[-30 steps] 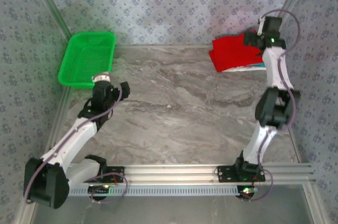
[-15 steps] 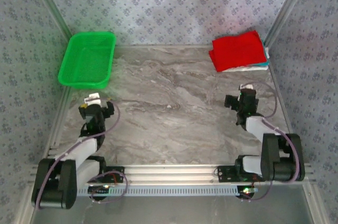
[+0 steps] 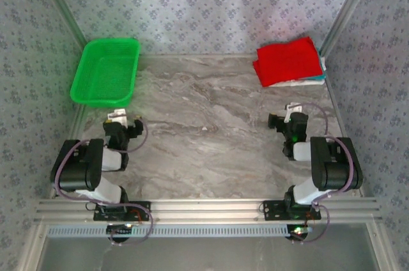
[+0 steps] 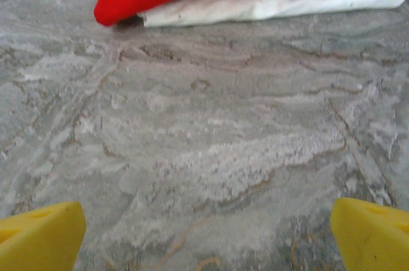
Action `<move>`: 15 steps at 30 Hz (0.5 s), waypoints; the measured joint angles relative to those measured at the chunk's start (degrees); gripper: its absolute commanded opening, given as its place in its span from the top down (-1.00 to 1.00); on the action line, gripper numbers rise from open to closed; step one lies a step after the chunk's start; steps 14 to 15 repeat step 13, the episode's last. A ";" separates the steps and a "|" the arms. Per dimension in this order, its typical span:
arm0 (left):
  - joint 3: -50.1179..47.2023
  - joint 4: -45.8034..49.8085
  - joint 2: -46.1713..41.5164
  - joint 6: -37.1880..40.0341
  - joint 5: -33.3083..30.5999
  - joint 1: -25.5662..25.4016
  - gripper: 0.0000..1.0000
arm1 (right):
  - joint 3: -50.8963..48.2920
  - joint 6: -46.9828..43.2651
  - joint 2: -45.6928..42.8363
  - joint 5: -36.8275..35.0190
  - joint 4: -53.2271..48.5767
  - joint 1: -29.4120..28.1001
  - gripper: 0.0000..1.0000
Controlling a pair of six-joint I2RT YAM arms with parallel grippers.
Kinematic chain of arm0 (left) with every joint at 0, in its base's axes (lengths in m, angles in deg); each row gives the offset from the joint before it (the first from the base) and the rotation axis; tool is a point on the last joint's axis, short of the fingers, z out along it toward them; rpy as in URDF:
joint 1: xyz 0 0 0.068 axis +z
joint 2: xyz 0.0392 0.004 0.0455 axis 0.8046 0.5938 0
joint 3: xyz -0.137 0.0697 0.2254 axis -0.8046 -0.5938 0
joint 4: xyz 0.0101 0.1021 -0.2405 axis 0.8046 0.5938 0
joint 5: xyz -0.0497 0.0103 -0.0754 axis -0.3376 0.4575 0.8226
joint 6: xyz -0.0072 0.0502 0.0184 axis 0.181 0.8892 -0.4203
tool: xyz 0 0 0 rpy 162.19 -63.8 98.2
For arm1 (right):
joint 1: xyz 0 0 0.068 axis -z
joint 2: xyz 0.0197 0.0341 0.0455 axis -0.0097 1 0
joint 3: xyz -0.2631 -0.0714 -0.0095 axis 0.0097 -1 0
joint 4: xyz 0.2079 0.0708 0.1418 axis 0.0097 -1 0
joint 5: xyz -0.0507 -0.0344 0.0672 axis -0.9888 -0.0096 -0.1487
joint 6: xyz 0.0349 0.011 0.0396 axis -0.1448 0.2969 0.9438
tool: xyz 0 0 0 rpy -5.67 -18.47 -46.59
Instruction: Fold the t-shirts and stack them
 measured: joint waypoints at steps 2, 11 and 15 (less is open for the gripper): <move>3.63 4.24 0.26 0.42 1.29 -0.09 -0.96 | 0.92 -0.02 0.00 0.02 0.28 -0.02 -1.00; 10.78 11.08 0.68 0.35 1.88 0.94 -0.96 | 1.40 -0.07 0.00 0.66 0.48 -0.31 -1.00; 10.78 11.78 0.68 0.35 1.90 0.94 -0.96 | 1.44 -0.09 0.00 0.90 0.48 -0.31 -1.00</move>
